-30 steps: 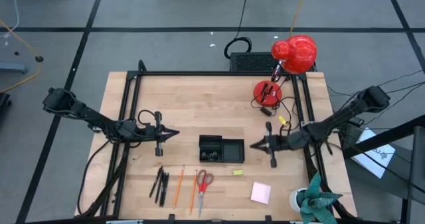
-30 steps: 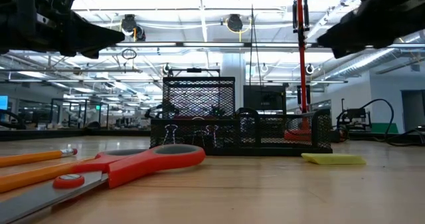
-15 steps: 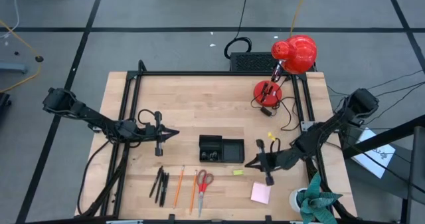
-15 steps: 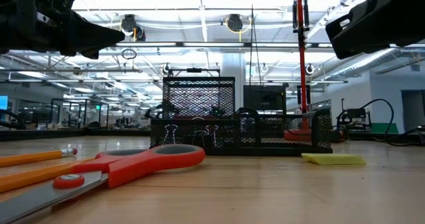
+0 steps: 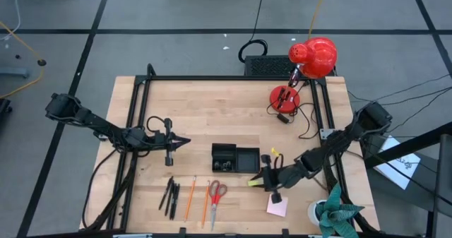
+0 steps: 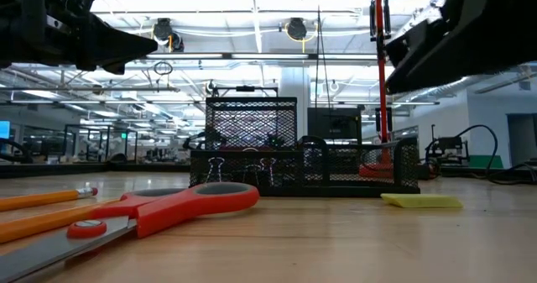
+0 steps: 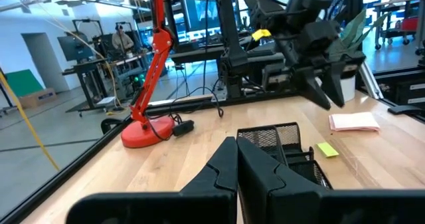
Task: Pick and place office supplies into organizer
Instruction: Put the yellow eraser into the black desk organizer
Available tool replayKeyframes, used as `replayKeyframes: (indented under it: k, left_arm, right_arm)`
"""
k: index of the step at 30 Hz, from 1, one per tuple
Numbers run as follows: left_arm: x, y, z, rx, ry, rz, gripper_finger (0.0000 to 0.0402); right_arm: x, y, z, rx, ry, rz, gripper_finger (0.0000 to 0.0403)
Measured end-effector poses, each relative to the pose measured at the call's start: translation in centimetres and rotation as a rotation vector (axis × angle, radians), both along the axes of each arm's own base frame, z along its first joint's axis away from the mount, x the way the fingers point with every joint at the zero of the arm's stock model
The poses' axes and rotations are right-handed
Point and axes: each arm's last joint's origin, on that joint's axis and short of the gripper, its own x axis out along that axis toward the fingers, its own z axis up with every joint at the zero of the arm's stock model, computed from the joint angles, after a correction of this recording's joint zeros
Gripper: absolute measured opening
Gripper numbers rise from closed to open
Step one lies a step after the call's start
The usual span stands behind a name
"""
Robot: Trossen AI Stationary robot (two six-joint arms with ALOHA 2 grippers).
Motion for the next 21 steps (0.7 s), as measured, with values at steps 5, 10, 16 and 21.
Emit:
replayKeyframes:
  k: [5,10,16,21]
  left_arm:
    - [0.0,0.0,0.0,-0.004,-0.001,0.0,0.0006]
    - [0.0,0.0,0.0,-0.005,-0.001,0.0,0.0006]
    - [0.0,0.0,0.0,-0.001,0.0,0.0,0.0006]
    - [0.0,0.0,0.0,0.004,0.0,0.0,0.0006]
  right_arm:
    - [0.6,0.4,-1.1,-0.017,0.087,-0.02,0.0147]
    - [0.5,0.6,-2.4,0.037,0.176,-0.02,0.0157]
    - [0.8,0.4,-3.4,0.033,0.211,-0.027,0.0157]
    - [1.0,0.0,-4.4,0.023,0.244,-0.051,0.0158]
